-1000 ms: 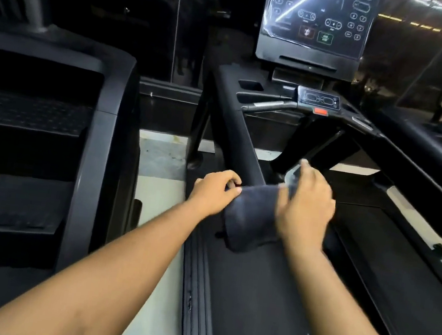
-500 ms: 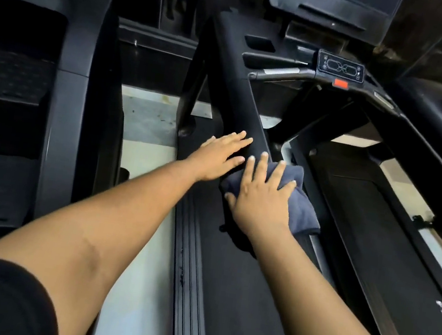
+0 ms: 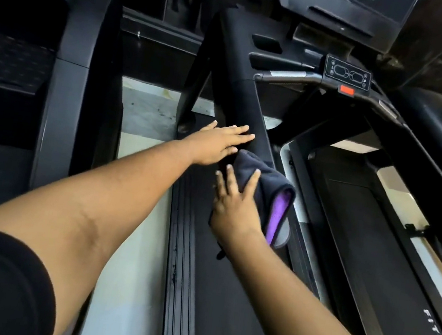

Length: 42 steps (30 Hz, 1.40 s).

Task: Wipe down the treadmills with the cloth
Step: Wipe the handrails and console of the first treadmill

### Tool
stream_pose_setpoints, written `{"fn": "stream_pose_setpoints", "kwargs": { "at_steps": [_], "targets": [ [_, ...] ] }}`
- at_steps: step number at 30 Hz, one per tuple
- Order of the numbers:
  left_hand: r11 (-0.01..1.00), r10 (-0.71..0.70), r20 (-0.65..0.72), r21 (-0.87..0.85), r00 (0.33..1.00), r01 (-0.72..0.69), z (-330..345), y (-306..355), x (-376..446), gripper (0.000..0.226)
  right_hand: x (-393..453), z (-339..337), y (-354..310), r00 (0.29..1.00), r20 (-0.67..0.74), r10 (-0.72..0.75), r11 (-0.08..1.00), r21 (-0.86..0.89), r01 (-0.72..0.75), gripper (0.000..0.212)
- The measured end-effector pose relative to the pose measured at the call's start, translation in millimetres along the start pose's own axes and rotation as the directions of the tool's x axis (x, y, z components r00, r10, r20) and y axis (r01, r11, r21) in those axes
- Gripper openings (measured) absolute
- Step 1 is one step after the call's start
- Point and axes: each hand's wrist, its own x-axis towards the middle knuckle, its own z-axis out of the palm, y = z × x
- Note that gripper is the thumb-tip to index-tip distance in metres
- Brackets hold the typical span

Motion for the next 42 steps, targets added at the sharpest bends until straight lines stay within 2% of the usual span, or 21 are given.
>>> {"fn": "stream_pose_setpoints", "kwargs": {
  "at_steps": [2, 3, 5, 7, 9, 13, 17, 21, 28, 31, 34, 36, 39, 42],
  "targets": [
    [1.0, 0.014, -0.005, -0.007, 1.0, -0.014, 1.1, -4.2, -1.2, 0.059, -22.5, 4.3, 14.9, 0.993, -0.064, 0.103, 0.975, 0.202, -0.088, 0.081],
    [1.0, 0.019, -0.005, -0.013, 1.0, -0.019, 3.4, -4.8, -1.5, 0.06, -37.2, 8.0, 23.4, 0.978, -0.037, 0.206, 0.921, 0.344, -0.181, 0.091],
    [0.999, 0.039, 0.01, -0.025, 0.999, -0.038, 7.8, -6.3, 0.6, 0.061, -63.8, 16.8, 37.2, 0.932, 0.063, 0.356, 0.743, 0.586, -0.323, 0.103],
    [0.998, 0.042, 0.008, -0.036, 0.999, -0.042, 5.3, -11.7, 2.8, 0.063, -64.0, 16.3, 46.5, 0.908, 0.109, 0.405, 0.615, 0.703, -0.358, 0.102],
    [0.999, 0.037, 0.017, -0.038, 0.999, -0.036, -0.3, -17.4, 5.9, 0.065, -31.0, 11.5, 55.8, 0.898, 0.077, 0.434, 0.59, 0.729, -0.348, 0.101],
    [0.999, 0.039, 0.051, -0.021, 0.998, -0.038, -6.7, -12.1, 10.1, 0.067, 24.2, 4.3, 66.4, 0.903, 0.028, 0.428, 0.644, 0.692, -0.326, 0.104],
    [0.999, 0.029, 0.058, -0.031, 0.998, -0.028, -13.1, -10.7, 13.2, 0.068, -19.8, 18.9, 50.6, 0.899, -0.089, 0.43, 0.734, 0.614, -0.29, 0.112],
    [0.999, 0.009, 0.049, -0.037, 0.999, -0.007, -6.1, -16.2, 9.5, 0.068, -48.5, 22.2, 36.6, 0.923, 0.009, 0.386, 0.726, 0.615, -0.309, 0.107],
    [0.993, -0.102, 0.056, 0.063, 0.993, 0.098, -14.9, 9.7, 8.5, 0.067, 11.0, 1.9, 59.6, 0.941, -0.05, 0.333, 0.769, 0.593, -0.241, 0.103],
    [0.986, -0.147, 0.019, 0.078, 0.989, 0.145, -11.5, 19.9, 5.3, 0.067, -21.5, 11.8, 53.0, 0.927, -0.129, 0.351, 0.751, 0.631, -0.197, 0.099],
    [0.988, -0.13, 0.029, 0.085, 0.991, 0.127, -9.1, 18.4, 6.3, 0.068, -63.4, 29.4, 45.2, 0.949, -0.097, 0.299, 0.76, 0.625, -0.176, 0.094],
    [0.991, -0.098, 0.042, 0.091, 0.994, 0.094, -13.1, 14.2, 7.7, 0.069, -62.9, 28.5, 49.3, 0.957, -0.068, 0.281, 0.769, 0.613, -0.182, 0.092],
    [0.987, -0.057, 0.062, 0.154, 0.996, 0.047, -18.7, 4.6, 12.8, 0.072, -16.5, 11.4, 51.3, 0.959, -0.074, 0.273, 0.828, 0.525, -0.196, 0.093],
    [0.986, -0.063, 0.009, 0.153, 0.998, 0.061, -20.7, -11.3, 15.8, 0.076, 25.1, -2.6, 42.9, 0.98, -0.078, 0.184, 0.949, 0.273, -0.156, 0.087]
  ]
}}
